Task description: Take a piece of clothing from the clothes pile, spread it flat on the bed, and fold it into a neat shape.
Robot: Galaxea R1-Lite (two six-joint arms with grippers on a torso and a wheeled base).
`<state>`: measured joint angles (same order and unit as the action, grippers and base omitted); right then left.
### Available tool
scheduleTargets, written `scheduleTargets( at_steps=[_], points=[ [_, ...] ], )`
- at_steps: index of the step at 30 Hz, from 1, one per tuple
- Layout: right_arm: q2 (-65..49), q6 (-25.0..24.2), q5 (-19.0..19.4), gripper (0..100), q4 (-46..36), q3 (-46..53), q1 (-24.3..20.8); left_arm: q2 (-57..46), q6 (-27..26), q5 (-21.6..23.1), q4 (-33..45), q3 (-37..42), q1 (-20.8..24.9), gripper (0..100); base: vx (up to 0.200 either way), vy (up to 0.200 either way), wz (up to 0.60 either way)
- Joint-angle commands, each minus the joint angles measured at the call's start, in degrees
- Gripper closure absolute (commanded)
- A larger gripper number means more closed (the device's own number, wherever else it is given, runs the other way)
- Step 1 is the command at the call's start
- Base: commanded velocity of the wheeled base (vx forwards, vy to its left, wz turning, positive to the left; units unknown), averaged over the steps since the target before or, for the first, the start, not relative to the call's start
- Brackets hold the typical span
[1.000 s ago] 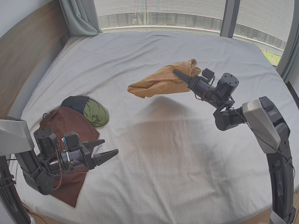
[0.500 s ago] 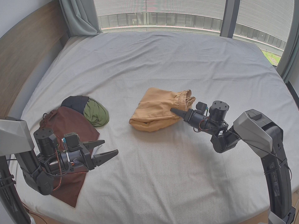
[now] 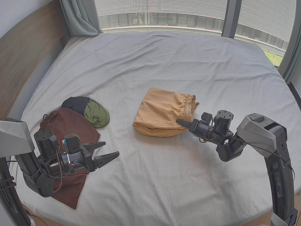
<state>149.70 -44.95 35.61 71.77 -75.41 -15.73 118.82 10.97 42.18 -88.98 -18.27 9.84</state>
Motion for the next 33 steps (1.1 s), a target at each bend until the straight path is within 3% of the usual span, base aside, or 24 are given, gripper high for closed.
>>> scheduleTargets(
  at_steps=[1,18,19,27,33],
  points=[
    [1.0,0.1,-1.0,100,0.7,0.2,-0.1,0.0,0.0,0.0,-0.1,0.0,0.0,0,0.000,0.000,0.00],
    [2.9,0.2,-2.0,100,2.4,0.1,-0.1,0.0,0.0,0.0,-0.1,-0.3,0.1,0,0.000,0.000,0.00],
    [2.9,0.2,-2.0,0,2.4,0.1,-0.1,0.0,0.0,0.0,-0.1,-0.3,0.1,0,0.000,0.000,0.00],
    [2.6,0.2,-2.9,0,2.5,0.9,0.0,-0.1,0.0,0.0,-0.1,-0.3,0.0,0,0.000,0.000,0.00],
    [-2.0,0.6,-2.8,0,3.0,11.0,-0.3,-0.3,0.2,0.0,-0.1,-0.4,-0.1,0,0.000,0.000,0.00]
  ],
)
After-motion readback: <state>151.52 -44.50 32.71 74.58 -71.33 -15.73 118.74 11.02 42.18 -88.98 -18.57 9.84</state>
